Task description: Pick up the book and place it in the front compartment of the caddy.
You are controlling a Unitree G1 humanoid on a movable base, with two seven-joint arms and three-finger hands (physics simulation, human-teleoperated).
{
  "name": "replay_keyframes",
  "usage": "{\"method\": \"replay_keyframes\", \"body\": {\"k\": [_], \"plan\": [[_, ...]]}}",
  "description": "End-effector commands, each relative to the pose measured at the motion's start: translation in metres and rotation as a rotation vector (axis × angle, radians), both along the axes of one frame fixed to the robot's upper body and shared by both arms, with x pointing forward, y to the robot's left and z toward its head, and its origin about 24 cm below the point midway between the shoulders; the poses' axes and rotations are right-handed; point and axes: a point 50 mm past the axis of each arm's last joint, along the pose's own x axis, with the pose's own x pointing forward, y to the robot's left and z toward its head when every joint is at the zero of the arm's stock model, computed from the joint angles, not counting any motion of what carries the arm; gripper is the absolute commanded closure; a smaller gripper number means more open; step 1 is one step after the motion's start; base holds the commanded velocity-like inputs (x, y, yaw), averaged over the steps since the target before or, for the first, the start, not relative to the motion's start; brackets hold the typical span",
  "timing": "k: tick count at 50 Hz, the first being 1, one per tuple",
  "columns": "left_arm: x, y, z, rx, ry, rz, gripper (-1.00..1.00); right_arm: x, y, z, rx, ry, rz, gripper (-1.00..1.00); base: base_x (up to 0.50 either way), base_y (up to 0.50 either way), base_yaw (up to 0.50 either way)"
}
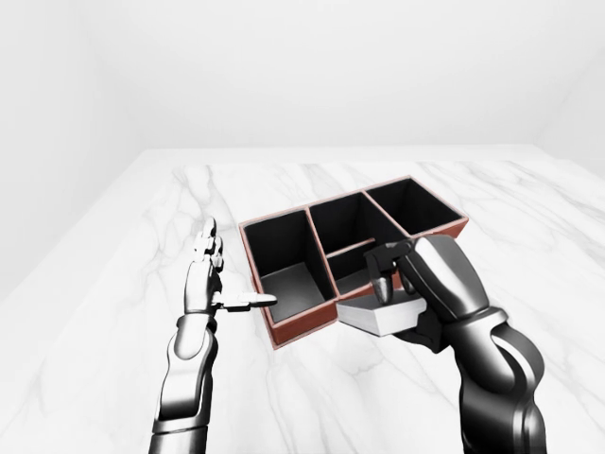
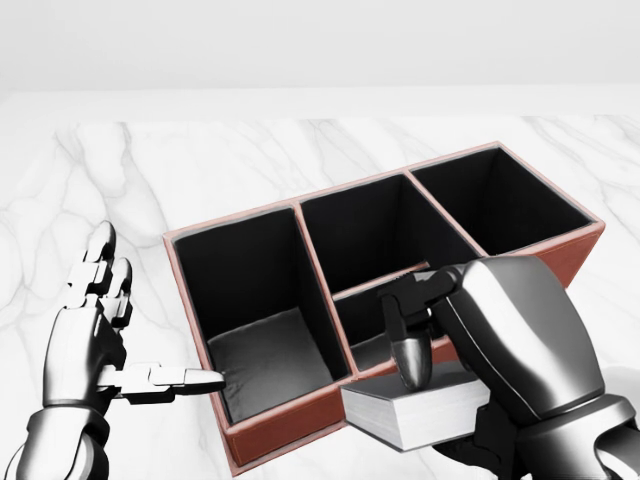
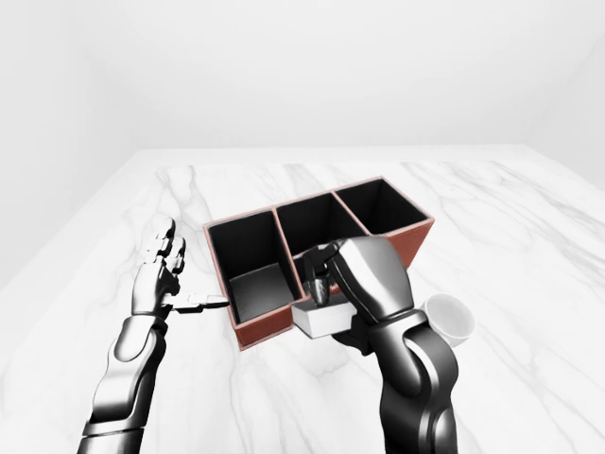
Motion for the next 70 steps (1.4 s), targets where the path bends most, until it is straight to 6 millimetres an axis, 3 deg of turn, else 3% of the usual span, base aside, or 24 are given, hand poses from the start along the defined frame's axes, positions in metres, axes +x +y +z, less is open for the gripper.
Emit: {"method": "replay_keyframes", "body": {"k": [1,29,70], "plan": [[0.001,0.0,-0.002,0.0,0.007,0.001,-1.0,0.004,0.002,0.02,0.001,-0.066,0.002,1.0,0.0,0.0,0.0],[0.001,0.0,-0.005,0.001,0.02,0.002,-1.0,0.033,0.011,0.052,-0.044,-0.161,0.054,1.0,0.0,0.0,0.0],[0.004,0.002,-0.012,0.0,0.052,0.008,-1.0,0.096,0.015,0.052,-0.025,-0.115,0.059,1.0,0.0,0.0,0.0]]}}
